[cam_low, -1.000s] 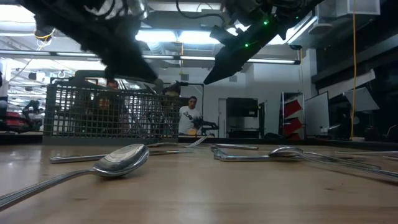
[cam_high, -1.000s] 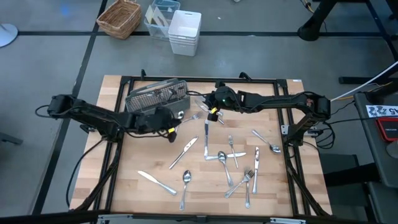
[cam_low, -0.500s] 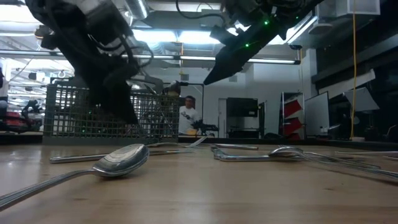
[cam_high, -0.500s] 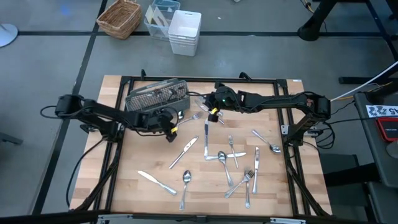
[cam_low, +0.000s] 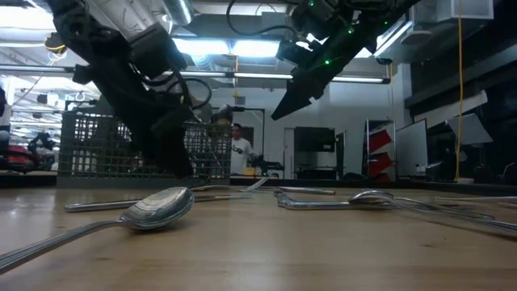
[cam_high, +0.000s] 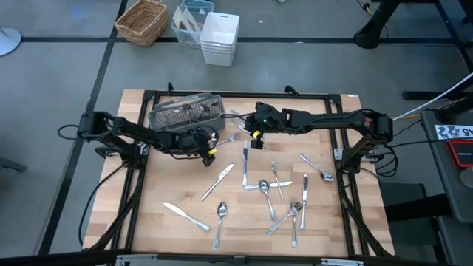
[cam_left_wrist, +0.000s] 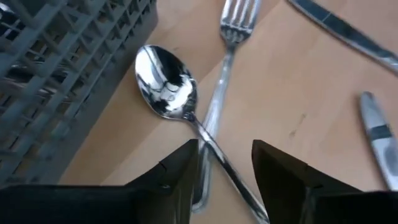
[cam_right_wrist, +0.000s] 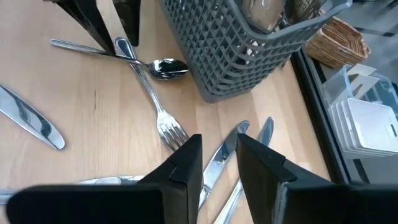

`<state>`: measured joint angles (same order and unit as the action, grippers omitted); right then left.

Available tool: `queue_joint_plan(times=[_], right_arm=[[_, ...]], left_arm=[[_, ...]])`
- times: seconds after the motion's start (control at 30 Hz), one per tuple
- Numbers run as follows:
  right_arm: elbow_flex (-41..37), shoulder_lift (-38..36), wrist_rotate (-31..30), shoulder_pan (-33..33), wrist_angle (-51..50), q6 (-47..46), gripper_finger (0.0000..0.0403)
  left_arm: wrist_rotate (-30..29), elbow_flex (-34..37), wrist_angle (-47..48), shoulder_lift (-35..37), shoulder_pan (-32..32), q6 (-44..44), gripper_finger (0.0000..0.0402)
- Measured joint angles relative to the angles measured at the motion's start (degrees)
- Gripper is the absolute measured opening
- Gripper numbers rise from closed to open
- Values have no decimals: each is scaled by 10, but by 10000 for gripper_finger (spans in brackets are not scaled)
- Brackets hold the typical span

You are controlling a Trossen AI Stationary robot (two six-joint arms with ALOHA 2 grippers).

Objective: Sort silverware
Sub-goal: Put the silver spoon into the silverware rack

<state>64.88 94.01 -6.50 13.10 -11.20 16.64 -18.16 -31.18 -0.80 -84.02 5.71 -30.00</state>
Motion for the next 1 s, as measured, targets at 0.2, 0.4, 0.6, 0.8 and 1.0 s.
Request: queue_joint_plan(times=[0.2,0.4,0.6,0.8,1.0], right_arm=[[0,0,0,0,-1,0,101],[0,0,0,0,-5,0,101],[0,0,-4,0,-14,1,101],[0,0,-4,0,-15,1,101],[0,0,-5,0,-29,1,101]], left_arm=[[0,0,-30,-44,7,0,145],[-7,-1,-51,-72,7,-10,144],[-10,-1,-46,-71,2,-22,99],[-4,-1,-47,-66,2,-24,35],[9,1,-38,-45,1,-47,5]])
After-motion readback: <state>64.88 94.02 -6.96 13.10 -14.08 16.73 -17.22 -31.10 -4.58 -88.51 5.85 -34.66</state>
